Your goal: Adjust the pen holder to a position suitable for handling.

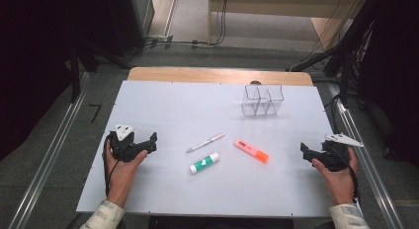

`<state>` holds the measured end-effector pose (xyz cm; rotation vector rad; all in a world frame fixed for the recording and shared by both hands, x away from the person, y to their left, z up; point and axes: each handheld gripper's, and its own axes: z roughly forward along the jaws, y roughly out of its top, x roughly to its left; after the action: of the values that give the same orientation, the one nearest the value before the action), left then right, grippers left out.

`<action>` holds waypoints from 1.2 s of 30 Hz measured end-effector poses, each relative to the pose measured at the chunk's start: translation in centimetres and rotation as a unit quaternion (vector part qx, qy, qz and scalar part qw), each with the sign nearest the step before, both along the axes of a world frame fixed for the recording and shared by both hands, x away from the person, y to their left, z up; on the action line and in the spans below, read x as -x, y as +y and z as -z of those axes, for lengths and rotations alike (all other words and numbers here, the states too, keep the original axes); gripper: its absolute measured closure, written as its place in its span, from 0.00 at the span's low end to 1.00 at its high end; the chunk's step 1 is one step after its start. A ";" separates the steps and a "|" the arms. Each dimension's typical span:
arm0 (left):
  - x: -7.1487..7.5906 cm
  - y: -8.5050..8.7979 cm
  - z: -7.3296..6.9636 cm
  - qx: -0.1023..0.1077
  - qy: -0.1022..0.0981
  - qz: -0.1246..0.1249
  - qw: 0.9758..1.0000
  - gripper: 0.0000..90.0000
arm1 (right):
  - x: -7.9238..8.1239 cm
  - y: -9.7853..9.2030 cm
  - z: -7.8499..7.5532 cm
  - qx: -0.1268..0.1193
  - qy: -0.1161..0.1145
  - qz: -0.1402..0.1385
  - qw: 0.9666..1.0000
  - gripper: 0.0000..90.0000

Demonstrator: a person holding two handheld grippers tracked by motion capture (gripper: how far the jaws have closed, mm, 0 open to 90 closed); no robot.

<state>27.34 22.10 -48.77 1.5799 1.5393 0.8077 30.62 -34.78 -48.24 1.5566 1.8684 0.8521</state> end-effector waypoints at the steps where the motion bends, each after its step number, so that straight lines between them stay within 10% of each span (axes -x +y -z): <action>1: 0.0 0.0 0.0 0.002 0.000 0.000 1.000 0.08 | -0.1 0.0 0.0 -0.003 0.003 0.000 1.000 0.12; 24: -3.7 -1.7 0.5 -0.001 0.008 0.009 1.000 0.13 | -2.4 0.2 -0.5 -0.023 -0.004 0.001 1.000 0.14; 36: -7.6 -5.7 0.0 -0.005 0.002 0.033 0.999 0.13 | -5.3 1.1 -1.1 -0.024 -0.014 0.007 1.000 0.16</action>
<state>34.92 16.42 -48.76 1.6321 1.4789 0.7782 35.91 -33.63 -47.15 1.5771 1.8283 0.9146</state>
